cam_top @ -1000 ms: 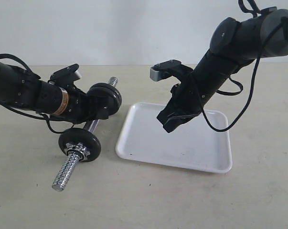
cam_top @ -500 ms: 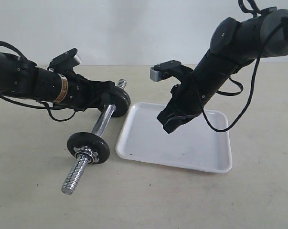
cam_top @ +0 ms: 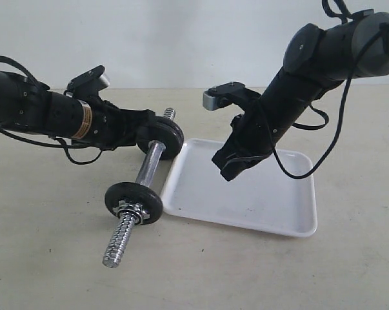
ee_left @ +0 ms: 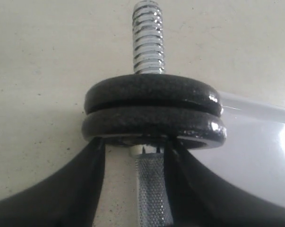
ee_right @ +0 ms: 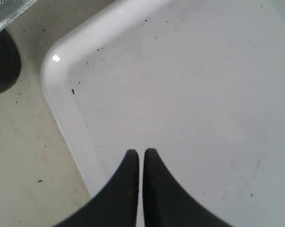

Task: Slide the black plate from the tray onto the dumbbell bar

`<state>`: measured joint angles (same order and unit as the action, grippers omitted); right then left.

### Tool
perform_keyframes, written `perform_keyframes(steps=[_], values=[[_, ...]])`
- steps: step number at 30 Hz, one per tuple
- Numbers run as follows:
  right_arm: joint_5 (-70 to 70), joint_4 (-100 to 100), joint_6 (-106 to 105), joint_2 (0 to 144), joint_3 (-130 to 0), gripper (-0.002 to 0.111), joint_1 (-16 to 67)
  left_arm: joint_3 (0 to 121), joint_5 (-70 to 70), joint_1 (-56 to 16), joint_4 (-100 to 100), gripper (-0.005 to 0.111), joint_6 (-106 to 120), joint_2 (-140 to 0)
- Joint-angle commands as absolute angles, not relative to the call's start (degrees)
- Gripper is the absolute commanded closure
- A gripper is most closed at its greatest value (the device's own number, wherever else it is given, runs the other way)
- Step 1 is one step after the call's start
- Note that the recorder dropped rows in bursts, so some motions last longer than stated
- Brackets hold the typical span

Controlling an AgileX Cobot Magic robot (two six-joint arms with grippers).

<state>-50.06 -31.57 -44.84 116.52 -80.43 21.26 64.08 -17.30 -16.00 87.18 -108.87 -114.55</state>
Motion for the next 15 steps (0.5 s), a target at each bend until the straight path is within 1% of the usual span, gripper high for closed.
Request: perform_keyframes(steps=[1, 9, 12, 15], values=[[-50.52, -30.81, -44.62, 115.84, -80.7, 0.109, 21.15, 64.29, -17.93, -15.95, 90.1, 0.068, -108.36, -113.79], [-51.74, -30.3, -43.99, 115.84, -80.7, 0.109, 21.15, 63.89, -18.73, -15.95, 91.75, 0.068, -108.36, -109.93], [-51.64, -28.73, -42.39, 115.84, -80.7, 0.109, 21.15, 63.63, -20.29, -15.95, 96.83, 0.067, -110.0, -107.72], [-51.86, -28.06, -41.26, 115.84, -80.7, 0.109, 21.15, 63.25, -21.15, -15.95, 99.95, 0.063, -116.26, -106.07]])
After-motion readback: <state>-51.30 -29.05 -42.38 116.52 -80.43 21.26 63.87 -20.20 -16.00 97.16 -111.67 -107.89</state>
